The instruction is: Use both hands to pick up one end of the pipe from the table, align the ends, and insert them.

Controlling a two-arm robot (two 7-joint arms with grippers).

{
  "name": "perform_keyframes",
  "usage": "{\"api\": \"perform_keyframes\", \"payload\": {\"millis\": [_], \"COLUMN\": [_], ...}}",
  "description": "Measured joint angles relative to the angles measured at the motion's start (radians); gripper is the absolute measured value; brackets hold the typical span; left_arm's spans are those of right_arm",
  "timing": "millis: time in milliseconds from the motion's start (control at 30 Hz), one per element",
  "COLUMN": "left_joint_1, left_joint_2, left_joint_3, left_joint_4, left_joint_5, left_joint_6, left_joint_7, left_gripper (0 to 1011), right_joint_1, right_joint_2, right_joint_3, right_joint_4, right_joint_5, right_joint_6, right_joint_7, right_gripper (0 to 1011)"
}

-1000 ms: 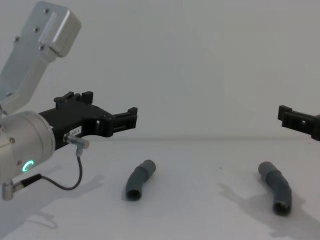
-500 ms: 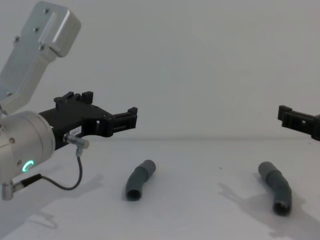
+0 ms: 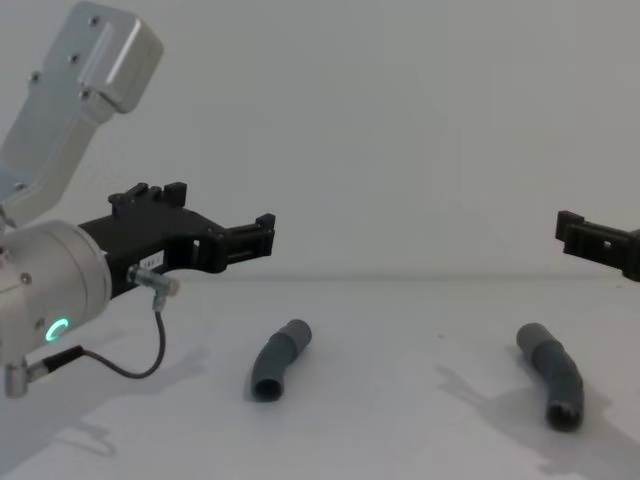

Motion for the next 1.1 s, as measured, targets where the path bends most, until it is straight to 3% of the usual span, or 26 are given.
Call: {"api": "perform_keyframes", "payload": {"millis": [200, 533, 733, 800, 1100], "left_joint_1": [-0.010, -0.015, -0.026, -0.038, -0.081], "left_joint_2": [-0.007, -0.025, -0.027, -0.023, -0.010], "left_joint_3": [-0.007, -0.041, -0.060, -0.062, -0.050], "left_joint_4": [-0.003, -0.026, -0.045, -0.051, -0.049], "left_joint_5": [-0.014, -0.084, -0.123, -0.139, -0.161], "left_joint_6": [0.030, 0.121, 0.215, 0.270, 0.390], "left_joint_7": [-0.010, -0.033, -0.047, -0.059, -0.104], "left_gripper": [1001, 1002, 1001, 1002, 1002], "right_joint_1": [0.000, 0.000, 0.000, 0.000, 0.000], "right_joint_2": [0.000, 0.000, 0.000, 0.000, 0.000], "right_joint_3": [0.000, 0.000, 0.000, 0.000, 0.000], "right_joint_4": [0.000, 0.000, 0.000, 0.000, 0.000], "right_joint_5": [0.000, 0.000, 0.000, 0.000, 0.000], "right_joint_6": [0.000, 0.000, 0.000, 0.000, 0.000], "right_joint_7": [0.000, 0.000, 0.000, 0.000, 0.000], "right_gripper": [1000, 1000, 1000, 1000, 1000]}}
